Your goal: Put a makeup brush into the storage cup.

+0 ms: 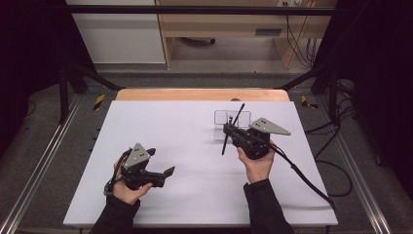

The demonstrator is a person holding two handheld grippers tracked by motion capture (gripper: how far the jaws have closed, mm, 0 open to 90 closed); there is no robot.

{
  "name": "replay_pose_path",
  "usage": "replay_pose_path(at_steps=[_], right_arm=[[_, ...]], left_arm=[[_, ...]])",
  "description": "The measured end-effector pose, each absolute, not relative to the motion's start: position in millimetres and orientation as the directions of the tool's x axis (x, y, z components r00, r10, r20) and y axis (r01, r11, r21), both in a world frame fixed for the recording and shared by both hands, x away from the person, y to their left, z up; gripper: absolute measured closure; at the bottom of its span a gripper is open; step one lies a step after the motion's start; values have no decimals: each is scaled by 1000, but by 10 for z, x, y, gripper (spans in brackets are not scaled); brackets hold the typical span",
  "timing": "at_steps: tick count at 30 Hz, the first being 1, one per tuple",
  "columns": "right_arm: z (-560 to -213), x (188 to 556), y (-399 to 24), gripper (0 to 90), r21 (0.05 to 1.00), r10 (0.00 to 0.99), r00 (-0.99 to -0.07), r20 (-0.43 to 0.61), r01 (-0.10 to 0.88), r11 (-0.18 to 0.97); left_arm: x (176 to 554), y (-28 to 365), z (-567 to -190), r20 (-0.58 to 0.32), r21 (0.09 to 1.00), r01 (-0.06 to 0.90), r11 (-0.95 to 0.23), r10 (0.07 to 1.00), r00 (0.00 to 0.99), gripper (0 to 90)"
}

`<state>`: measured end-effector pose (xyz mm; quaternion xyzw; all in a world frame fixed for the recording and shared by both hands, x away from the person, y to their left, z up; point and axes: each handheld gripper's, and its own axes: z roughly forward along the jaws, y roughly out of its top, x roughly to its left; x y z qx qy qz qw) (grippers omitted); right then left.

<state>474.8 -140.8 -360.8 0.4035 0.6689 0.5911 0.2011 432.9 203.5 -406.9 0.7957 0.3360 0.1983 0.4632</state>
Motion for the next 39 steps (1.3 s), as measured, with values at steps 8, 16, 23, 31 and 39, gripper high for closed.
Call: replay_pose_path(at_steps=[8, 16, 23, 31, 39], right_arm=[[-3507, 4853, -1442, 840, 960, 798, -578, 172, 281, -3], [-3465, 4988, -1449, 840, 960, 815, -559, 154, 280, 10], [-3467, 5101, -1441, 840, 960, 831, -536, 147, 279, 11], [-3427, 5194, -1426, 840, 963, 843, -518, 141, 268, 4], [-3352, 5268, -1431, 840, 967, 857, -498, 133, 256, -1]], left_arm=[[4343, 2088, -4075, -3, 873, 356, -333, 726, 688, 76], [4362, 2132, -4075, -5, 872, 363, -327, 737, 676, 83], [4377, 2149, -4086, -1, 868, 369, -332, 742, 671, 83], [4385, 2166, -4087, -6, 868, 373, -327, 744, 668, 85], [4386, 2179, -4084, -7, 870, 371, -324, 745, 668, 85]])
